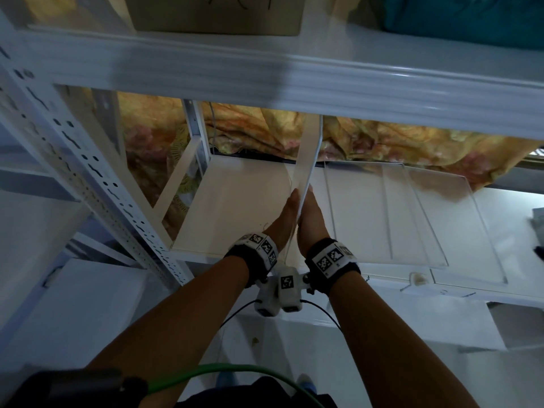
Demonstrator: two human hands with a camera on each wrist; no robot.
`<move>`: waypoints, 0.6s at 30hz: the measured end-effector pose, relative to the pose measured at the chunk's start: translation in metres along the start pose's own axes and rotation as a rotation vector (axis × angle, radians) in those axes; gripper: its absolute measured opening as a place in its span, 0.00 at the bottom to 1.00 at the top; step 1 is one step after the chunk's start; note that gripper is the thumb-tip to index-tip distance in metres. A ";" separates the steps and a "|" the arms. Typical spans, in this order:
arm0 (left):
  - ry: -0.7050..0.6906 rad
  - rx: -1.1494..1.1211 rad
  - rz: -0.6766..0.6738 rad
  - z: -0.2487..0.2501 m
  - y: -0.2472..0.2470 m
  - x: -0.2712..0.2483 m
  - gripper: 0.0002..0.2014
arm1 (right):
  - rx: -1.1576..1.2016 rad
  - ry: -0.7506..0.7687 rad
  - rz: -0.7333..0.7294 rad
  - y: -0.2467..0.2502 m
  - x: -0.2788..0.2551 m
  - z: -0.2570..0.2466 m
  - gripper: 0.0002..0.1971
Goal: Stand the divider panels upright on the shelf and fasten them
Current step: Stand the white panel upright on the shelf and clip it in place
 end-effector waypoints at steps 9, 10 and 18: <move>0.153 -0.048 0.105 -0.011 0.050 -0.017 0.36 | 0.047 -0.085 0.082 0.048 -0.014 0.028 0.32; 0.150 0.002 0.129 -0.014 0.050 -0.020 0.42 | 0.051 -0.099 0.077 0.044 -0.017 0.033 0.32; 0.207 0.077 -0.009 -0.068 0.010 -0.024 0.35 | 0.133 -0.262 -0.019 0.008 -0.039 0.074 0.37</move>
Point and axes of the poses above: each hand's wrist, its own x-axis towards the middle knuckle, its own y-axis out of the back of the hand, z = x × y, the point moved 6 cm from there along x, towards the middle knuckle, and after that the axes turned 5 degrees about y, right-handed, at the moved point
